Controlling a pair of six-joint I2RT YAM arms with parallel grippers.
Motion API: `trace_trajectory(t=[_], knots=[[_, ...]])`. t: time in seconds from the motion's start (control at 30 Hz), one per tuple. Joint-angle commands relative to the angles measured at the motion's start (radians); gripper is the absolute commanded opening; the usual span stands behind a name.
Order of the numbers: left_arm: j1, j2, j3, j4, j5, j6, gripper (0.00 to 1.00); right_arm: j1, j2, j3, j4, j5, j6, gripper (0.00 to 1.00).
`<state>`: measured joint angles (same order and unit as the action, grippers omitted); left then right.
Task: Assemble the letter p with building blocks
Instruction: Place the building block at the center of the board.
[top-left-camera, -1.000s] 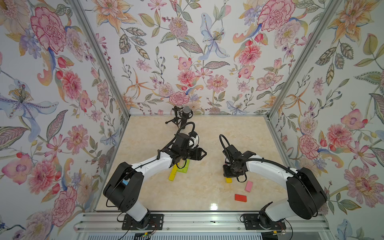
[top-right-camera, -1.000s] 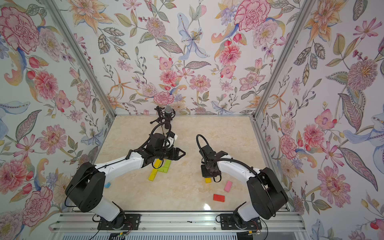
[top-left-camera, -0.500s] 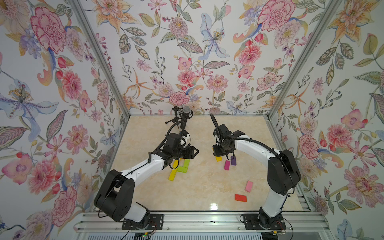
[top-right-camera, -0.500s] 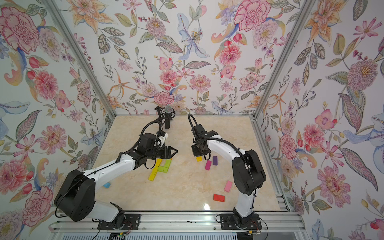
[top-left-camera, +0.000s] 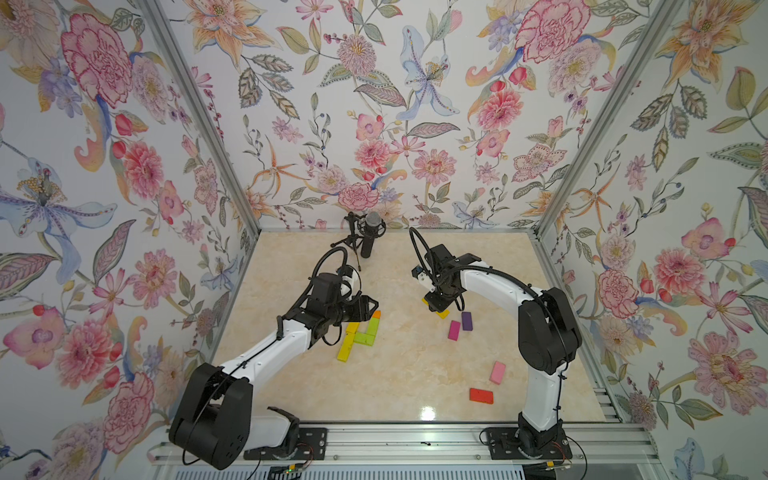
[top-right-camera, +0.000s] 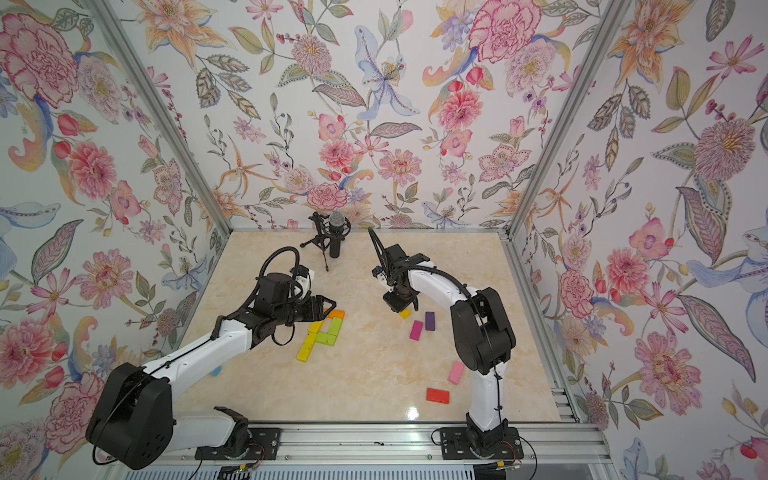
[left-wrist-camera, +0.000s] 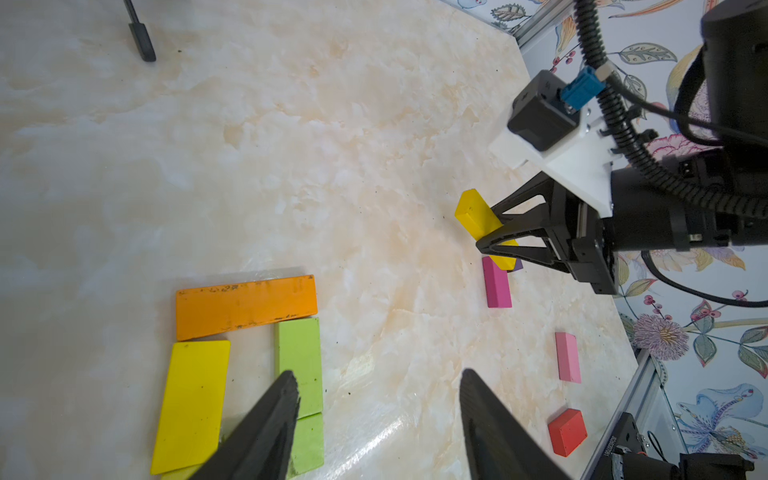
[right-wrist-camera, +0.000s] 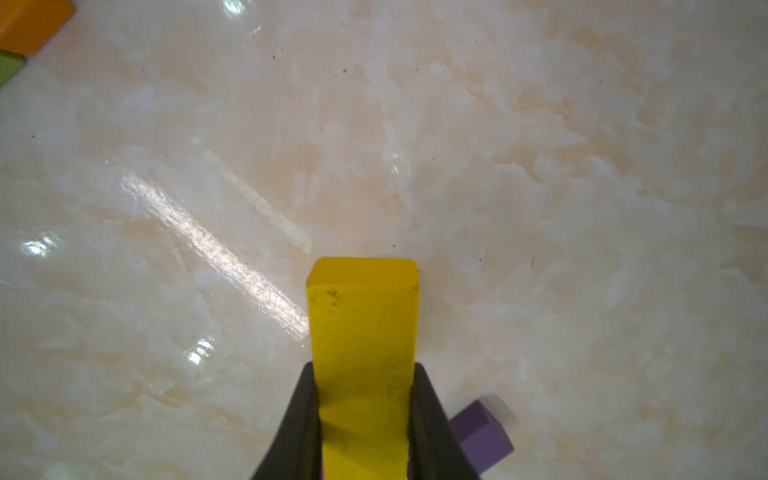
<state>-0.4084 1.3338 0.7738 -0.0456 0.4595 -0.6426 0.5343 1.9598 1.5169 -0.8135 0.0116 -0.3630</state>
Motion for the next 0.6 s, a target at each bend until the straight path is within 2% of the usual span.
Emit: trace_trajectory(t=[0.0, 0.17, 0.27, 0.43, 0.57], knots=[[0.015, -0.014, -0.014, -0.001, -0.015, 0.02, 0.64, -0.017, -0.042, -0.047, 0.041, -0.008, -0.258, 0.0], [0.029, -0.01, -0.028, 0.008, 0.001, 0.023, 0.64, -0.058, -0.127, -0.17, 0.245, -0.179, -0.484, 0.0], [0.035, -0.031, -0.04, 0.013, 0.003, 0.019, 0.64, -0.078, -0.14, -0.179, 0.274, -0.245, -0.588, 0.0], [0.045, -0.051, -0.056, 0.019, 0.002, 0.015, 0.64, -0.075, -0.141, -0.182, 0.259, -0.264, -0.78, 0.0], [0.051, -0.058, -0.074, 0.035, 0.002, 0.003, 0.64, -0.068, -0.11, -0.135, 0.202, -0.221, -0.845, 0.0]])
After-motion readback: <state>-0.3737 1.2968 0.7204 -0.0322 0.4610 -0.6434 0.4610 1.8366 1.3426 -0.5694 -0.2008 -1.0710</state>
